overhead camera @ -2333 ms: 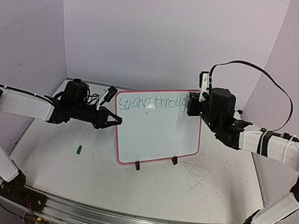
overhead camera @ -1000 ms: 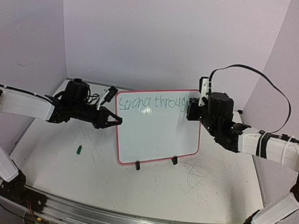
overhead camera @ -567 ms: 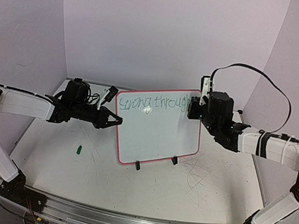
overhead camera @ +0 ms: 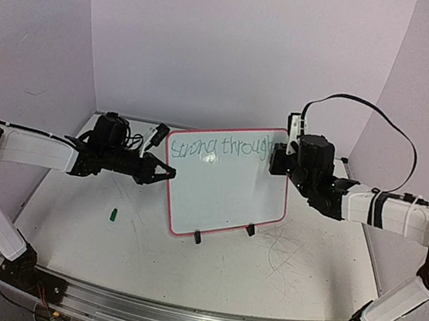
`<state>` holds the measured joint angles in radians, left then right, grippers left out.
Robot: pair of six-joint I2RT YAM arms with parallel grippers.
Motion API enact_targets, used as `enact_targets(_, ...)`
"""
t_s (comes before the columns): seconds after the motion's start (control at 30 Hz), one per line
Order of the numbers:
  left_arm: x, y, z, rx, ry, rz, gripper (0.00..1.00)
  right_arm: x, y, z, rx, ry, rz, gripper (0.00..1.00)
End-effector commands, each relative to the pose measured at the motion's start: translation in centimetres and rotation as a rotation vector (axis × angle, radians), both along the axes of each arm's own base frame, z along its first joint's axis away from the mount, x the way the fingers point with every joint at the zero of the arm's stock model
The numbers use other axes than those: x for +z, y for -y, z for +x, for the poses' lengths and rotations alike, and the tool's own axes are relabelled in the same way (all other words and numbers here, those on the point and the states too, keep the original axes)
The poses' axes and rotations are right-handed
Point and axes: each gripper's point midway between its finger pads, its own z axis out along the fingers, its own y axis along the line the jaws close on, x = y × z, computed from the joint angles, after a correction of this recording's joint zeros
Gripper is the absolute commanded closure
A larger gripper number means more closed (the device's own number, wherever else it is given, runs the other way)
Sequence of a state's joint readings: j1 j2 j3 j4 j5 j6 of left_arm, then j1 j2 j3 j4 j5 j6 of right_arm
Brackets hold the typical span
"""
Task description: Write a sentence on the whiteboard
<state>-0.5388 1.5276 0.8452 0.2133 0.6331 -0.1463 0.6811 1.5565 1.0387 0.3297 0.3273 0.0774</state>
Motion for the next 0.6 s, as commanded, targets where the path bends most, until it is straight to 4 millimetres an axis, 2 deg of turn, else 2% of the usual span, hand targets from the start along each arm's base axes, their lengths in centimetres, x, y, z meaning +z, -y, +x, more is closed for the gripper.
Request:
enact_targets(0.0,-1.4,-1.3,2.4,0.088,0.096,0.131,1.00,0.5,0.7,-0.6,-0.005,-0.004,0.022,1.00)
enact_targets(0.17,-1.5,-1.3,2.4,0.088,0.094,0.132,1.00,0.4,1.2,-0.7,-0.027,-0.003,0.011,1.00)
enact_targets(0.27,-1.6,-1.3,2.4,0.087,0.092,0.133,1.00,1.4,2.1,-0.7,-0.068,0.022,0.005,1.00)
enact_targets(0.37,-1.8,-1.2,2.4,0.085,0.089,0.135,1.00,2.8,2.0,-0.7,-0.063,0.048,0.012,1.00)
enact_targets(0.43,-1.7,-1.2,2.5,0.087,0.090,0.136,1.00,4.5,2.0,-1.1,-0.042,0.083,0.031,1.00)
enact_targets(0.5,-1.9,-1.3,2.5,0.090,0.089,0.140,1.00,8.1,1.5,-2.7,0.049,0.164,0.090,1.00)
enact_targets(0.57,-2.0,-1.3,2.5,0.093,0.086,0.143,1.00,10.7,1.1,-4.8,0.143,0.229,0.135,1.00)
